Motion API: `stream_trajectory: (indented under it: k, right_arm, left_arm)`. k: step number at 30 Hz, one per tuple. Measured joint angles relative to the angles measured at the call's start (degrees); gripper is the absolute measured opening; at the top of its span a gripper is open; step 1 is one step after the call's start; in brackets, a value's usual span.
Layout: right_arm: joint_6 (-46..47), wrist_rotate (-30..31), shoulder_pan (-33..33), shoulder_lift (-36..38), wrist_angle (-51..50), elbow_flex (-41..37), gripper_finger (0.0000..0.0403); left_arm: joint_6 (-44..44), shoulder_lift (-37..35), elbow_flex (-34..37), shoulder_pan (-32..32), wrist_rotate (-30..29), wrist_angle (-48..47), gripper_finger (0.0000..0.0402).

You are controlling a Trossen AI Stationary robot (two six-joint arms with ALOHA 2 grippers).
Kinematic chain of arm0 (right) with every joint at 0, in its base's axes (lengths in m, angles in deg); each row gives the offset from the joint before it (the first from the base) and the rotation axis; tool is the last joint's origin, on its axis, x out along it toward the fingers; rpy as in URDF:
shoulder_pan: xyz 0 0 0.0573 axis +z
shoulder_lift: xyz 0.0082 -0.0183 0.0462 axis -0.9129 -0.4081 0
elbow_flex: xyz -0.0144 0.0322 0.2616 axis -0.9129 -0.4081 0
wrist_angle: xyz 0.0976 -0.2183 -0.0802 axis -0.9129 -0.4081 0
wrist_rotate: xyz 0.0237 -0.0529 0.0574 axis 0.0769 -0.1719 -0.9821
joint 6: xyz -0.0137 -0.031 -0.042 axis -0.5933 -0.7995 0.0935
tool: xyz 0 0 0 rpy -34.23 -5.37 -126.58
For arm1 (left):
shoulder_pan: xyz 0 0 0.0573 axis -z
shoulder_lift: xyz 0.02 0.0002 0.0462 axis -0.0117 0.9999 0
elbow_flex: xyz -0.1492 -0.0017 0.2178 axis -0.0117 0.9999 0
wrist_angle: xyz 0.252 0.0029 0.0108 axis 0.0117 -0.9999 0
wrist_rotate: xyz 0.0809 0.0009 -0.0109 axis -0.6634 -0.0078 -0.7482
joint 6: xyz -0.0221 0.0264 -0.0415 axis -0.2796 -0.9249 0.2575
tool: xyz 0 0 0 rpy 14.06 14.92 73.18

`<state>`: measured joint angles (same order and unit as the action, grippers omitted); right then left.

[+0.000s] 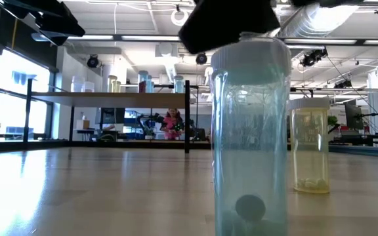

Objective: Pick and place medicine bottles onto shelf by color
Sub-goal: Put the green pill bottle on the shelf aligned with the other green pill bottles

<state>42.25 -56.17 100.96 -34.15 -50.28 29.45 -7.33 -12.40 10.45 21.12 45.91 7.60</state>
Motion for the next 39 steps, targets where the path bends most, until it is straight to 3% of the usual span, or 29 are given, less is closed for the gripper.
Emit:
stream_trajectory:
  k: [14, 28, 32, 39]
  right_arm:
    - [1.6, 0.0, 0.0, -2.6, 1.0, 0.0, 0.0209]
    - [5.7, -0.2, -0.1, -2.4, 0.5, 0.0, 0.009]
    - [8.7, 0.4, -0.5, -1.7, 0.6, 0.0, 0.0093]
    - [8.6, 6.7, -2.5, 1.3, 1.4, 0.0, 0.01]
  left_arm:
    - [0.0, 0.0, 0.0, 0.0, -0.4, 0.0, 0.022]
    - [-2.0, 0.0, 0.0, 0.0, -0.7, 0.0, 0.022]
    - [-2.0, 0.0, 1.2, 0.0, -0.8, 0.2, 0.022]
    - [0.3, 0.1, 4.0, 0.0, -0.9, -0.1, 0.022]
